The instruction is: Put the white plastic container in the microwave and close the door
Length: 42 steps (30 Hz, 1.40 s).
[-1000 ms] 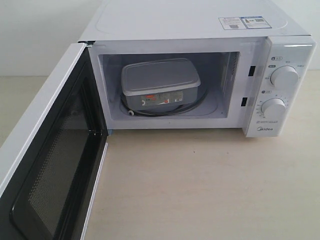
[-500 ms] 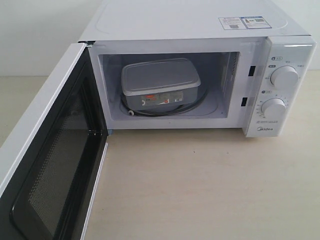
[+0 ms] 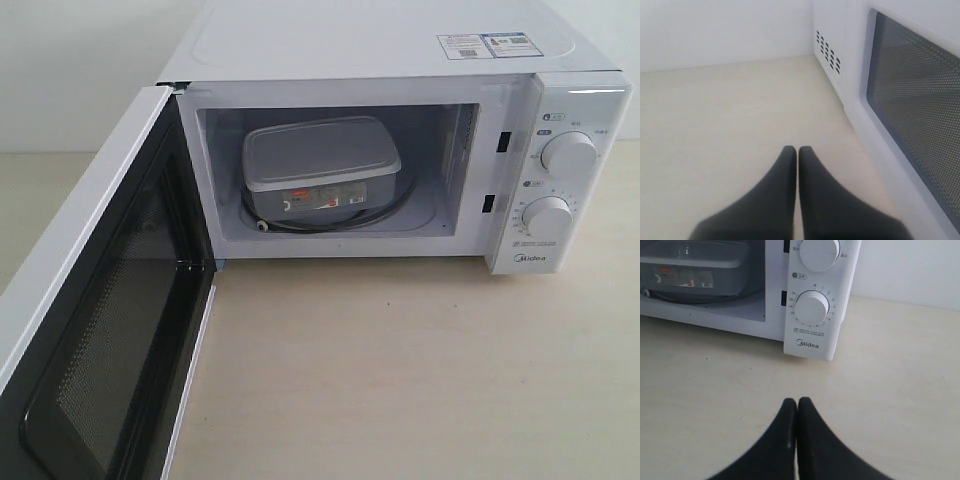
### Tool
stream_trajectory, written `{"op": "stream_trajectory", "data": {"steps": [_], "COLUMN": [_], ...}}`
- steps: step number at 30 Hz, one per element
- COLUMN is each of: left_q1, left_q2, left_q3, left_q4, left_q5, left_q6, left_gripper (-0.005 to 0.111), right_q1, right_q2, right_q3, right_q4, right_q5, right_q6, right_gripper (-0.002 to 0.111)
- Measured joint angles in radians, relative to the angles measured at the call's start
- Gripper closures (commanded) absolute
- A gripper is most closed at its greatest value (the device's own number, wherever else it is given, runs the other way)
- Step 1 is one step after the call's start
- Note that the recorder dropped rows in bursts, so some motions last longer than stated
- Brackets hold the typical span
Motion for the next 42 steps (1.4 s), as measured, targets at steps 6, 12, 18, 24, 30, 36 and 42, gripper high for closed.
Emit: {"op": "stream_trajectory", "data": {"steps": [6,12,18,24,30,36,42], "left_q1": [0.000,0.000,0.000,0.000,0.000,0.000,0.000], "left_q2": [0.000,0.000,0.000,0.000,0.000,-0.002,-0.004], "left_q3": [0.000,0.000,0.000,0.000,-0.120,-0.338,-0.431], "left_q4": [0.000,0.000,0.000,-0.002,-0.006,-0.072,-0.109], "left_q5": [0.000,0.000,0.000,0.000,0.032,0.078,0.033], "left_q6": [0.000,0.000,0.000,-0.002,-0.044,-0.077,-0.082], "left_gripper": [0.103,0.103,0.103,0.103,0.103,0.103,0.103], "right_q1": [-0.002,-0.002,-0.002,-0.002,-0.002,-0.002,-0.002], "right_q2": [0.000,0.000,0.000,0.000,0.000,0.000,0.000], "right_q3": [0.000,0.000,0.000,0.000,0.000,0.000,0.000], "right_q4": [0.000,-0.002,-0.004,-0.004,-0.004,-0.004,-0.004], "right_q5": [0.000,0.000,0.000,0.000,0.000,0.000,0.000], "right_q6": [0.000,0.000,0.000,0.000,0.000,0.000,0.000], "right_gripper": [0.108,0.108,0.108,0.108,0.108,0.108,0.108]}}
